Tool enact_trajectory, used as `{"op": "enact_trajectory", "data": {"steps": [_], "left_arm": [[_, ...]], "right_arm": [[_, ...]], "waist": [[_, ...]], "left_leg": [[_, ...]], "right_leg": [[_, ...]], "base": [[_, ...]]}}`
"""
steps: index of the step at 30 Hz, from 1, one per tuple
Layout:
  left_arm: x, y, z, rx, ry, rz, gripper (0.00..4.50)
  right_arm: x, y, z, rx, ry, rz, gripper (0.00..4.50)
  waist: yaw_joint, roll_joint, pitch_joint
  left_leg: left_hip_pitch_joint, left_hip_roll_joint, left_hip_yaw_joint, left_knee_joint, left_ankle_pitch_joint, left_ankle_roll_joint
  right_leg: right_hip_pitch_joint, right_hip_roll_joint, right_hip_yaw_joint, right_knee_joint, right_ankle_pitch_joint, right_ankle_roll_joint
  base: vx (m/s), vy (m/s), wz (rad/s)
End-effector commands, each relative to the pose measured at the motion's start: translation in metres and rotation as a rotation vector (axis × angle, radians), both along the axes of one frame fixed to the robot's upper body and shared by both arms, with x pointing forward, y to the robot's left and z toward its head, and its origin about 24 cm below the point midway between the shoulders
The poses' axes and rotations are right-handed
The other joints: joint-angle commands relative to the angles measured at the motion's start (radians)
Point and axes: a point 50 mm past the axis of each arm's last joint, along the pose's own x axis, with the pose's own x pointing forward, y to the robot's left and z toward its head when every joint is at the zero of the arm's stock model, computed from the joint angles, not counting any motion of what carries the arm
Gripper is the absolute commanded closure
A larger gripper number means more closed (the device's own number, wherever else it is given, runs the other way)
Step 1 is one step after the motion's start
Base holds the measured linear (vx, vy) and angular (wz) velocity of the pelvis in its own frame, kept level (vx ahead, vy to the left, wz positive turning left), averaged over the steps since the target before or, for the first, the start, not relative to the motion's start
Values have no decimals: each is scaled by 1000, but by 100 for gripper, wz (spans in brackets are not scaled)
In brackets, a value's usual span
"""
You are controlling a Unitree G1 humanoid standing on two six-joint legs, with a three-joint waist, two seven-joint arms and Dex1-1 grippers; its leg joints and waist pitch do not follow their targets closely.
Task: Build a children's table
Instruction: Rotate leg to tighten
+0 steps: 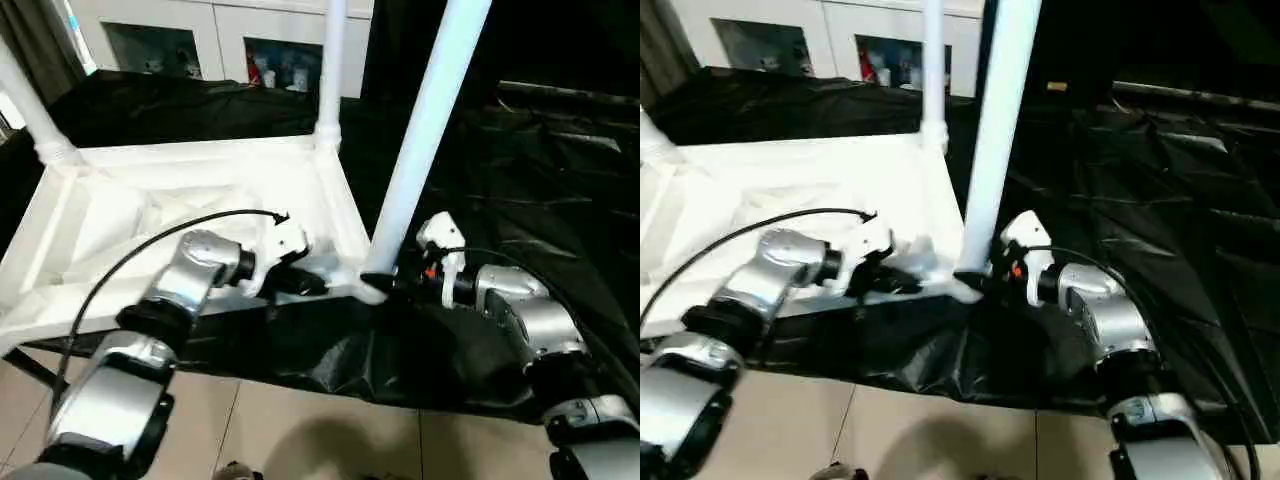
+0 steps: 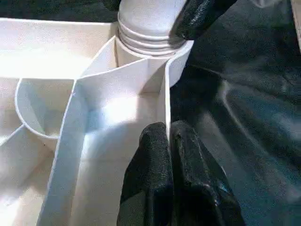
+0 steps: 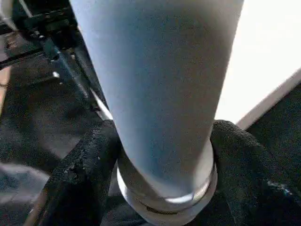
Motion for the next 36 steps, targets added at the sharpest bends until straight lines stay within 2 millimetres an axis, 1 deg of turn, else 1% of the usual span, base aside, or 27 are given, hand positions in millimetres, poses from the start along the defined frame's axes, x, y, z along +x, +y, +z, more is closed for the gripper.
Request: {"op": "enact_trajectory", "data": {"steps": [1,3,6,7,10,12,13,14,15,16,17,18,19,20,21,22,25,26,27,28,29,30,31,32,33,34,36], "left_arm": [[-6,1,-10,39,39,-24,450],[-6,1,-9,36,38,-19,450],[-6,0,-9,34,38,-21,450],[-6,-1,-9,31,38,-23,450],[-5,-3,-8,27,34,-23,450],[-5,-4,-8,25,31,-21,450],[-1,-8,-8,13,14,10,450],[3,-13,-7,-1,-8,71,450],[4,-14,-7,-2,-10,78,450],[6,-16,-7,-9,-19,105,450],[7,-18,-7,-12,-26,128,450],[11,-26,-8,-20,-47,185,450],[14,-36,-10,-28,-65,247,450],[15,-42,-11,-34,-70,273,450],[16,-48,-12,-41,-72,292,450],[16,-55,-12,-47,-74,312,450],[16,-73,-12,-57,-83,337,450],[15,-83,-11,-68,-82,337,450],[15,-83,-11,-68,-82,337,450],[14,-94,-9,-82,-81,324,450],[13,-97,-9,-85,-82,317,450],[13,-97,-9,-86,-82,314,450],[13,-95,-10,-74,-82,307,450],[13,-94,-10,-70,-81,305,450],[14,-88,-11,-54,-80,299,450],[14,-86,-11,-48,-80,298,450],[15,-80,-12,-34,-82,295,450]], "right_arm": [[0,3,1,0,8,42,168],[0,4,1,7,11,49,174],[-1,5,1,10,15,60,199],[-3,5,-1,11,21,69,201],[-5,5,-3,12,25,64,204],[-6,4,-4,11,26,58,205],[-6,3,-8,10,36,13,205],[-5,4,-14,5,44,-73,205],[-4,4,-15,4,44,-82,205],[-3,5,-17,1,47,-122,206],[-2,6,-20,-4,46,-162,207],[1,9,-26,-8,55,-275,207],[5,13,-34,-11,74,-422,207],[6,16,-38,-11,91,-502,207],[7,18,-41,-10,106,-564,207],[8,22,-44,-13,115,-613,207],[8,33,-49,0,152,-711,207],[8,42,-50,17,170,-744,207],[8,42,-50,17,170,-744,207],[9,52,-48,31,165,-754,207],[10,56,-48,36,161,-749,208],[10,57,-47,38,160,-747,208],[11,67,-41,46,112,-679,208],[11,68,-40,47,103,-669,173],[12,70,-37,55,75,-638,173],[13,69,-36,60,72,-636,139],[14,68,-34,65,66,-620,136]], "waist": [[4,-1,-56],[5,-4,-57],[5,2,-58],[4,5,-60],[4,6,-62],[4,5,-62],[4,4,-61],[4,3,-61],[4,4,-61],[2,4,-57],[0,4,-54],[-5,6,-52],[-8,7,-49],[-9,7,-49],[-16,8,-47],[-22,7,-47],[-29,7,-47],[-29,6,-48],[-31,7,-45],[-32,6,-43],[-32,5,-43],[-33,6,-42],[-32,6,-43],[-32,6,-44],[-32,4,-45],[-33,4,-45],[-33,7,-45]], "left_leg": [[18,31,-6,-58,-189,58],[18,30,-7,-59,-194,45],[17,29,-7,-59,-193,40],[16,28,-8,-58,-183,40],[16,27,-7,-55,-162,51],[15,26,-8,-55,-163,52],[17,27,-6,-55,-168,54],[18,28,-7,-55,-177,52],[17,27,-7,-55,-179,49],[20,27,-7,-59,-207,37],[21,26,-9,-61,-241,22],[21,26,-9,-63,-258,14],[30,25,-11,-66,-309,-10],[32,24,-14,-67,-319,-22],[27,23,-18,-72,-329,-35],[28,20,-21,-73,-356,-37],[30,19,-21,-74,-374,-32],[29,19,-22,-74,-371,-29],[31,18,-22,-75,-381,-25],[31,16,-22,-76,-395,-21],[32,17,-23,-76,-402,-19],[32,16,-25,-77,-404,-18],[33,17,-25,-79,-407,-15],[33,18,-26,-80,-407,-14],[29,19,-27,-83,-396,-13],[27,19,-27,-84,-384,-11],[28,21,-25,-84,-380,-9]], "right_leg": [[50,-54,38,-55,-99,-266],[50,-53,38,-56,-113,-257],[51,-52,39,-55,-101,-255],[53,-50,38,-52,-70,-259],[54,-48,37,-47,-12,-275],[55,-48,36,-47,-10,-276],[53,-48,37,-49,-17,-277],[53,-49,37,-50,-35,-275],[51,-49,38,-50,-44,-273],[47,-50,38,-58,-93,-266],[48,-51,38,-64,-161,-249],[41,-52,41,-67,-195,-239],[35,-54,41,-81,-288,-217],[36,-55,40,-82,-320,-205],[36,-54,41,-86,-362,-180],[33,-52,40,-94,-411,-151],[31,-50,39,-100,-410,-148],[32,-52,39,-100,-406,-148],[28,-51,38,-104,-419,-144],[28,-51,37,-108,-449,-135],[26,-53,36,-111,-471,-126],[28,-53,35,-112,-478,-122],[29,-53,34,-115,-482,-116],[30,-54,33,-115,-478,-115],[33,-55,33,-113,-461,-116],[35,-54,34,-111,-435,-121],[34,-53,36,-107,-404,-136]], "base": [[0,0,0],[0,0,0],[0,0,0],[0,0,0],[0,0,0],[0,0,0],[0,0,0],[0,0,0],[0,0,0],[0,0,0],[0,0,0],[0,0,0],[0,0,0],[0,0,0],[0,0,0],[0,0,0],[0,0,0],[0,0,0],[0,0,0],[0,0,0],[0,0,0],[0,0,0],[0,0,0],[0,0,0],[0,0,0],[0,0,0],[0,0,0]]}}
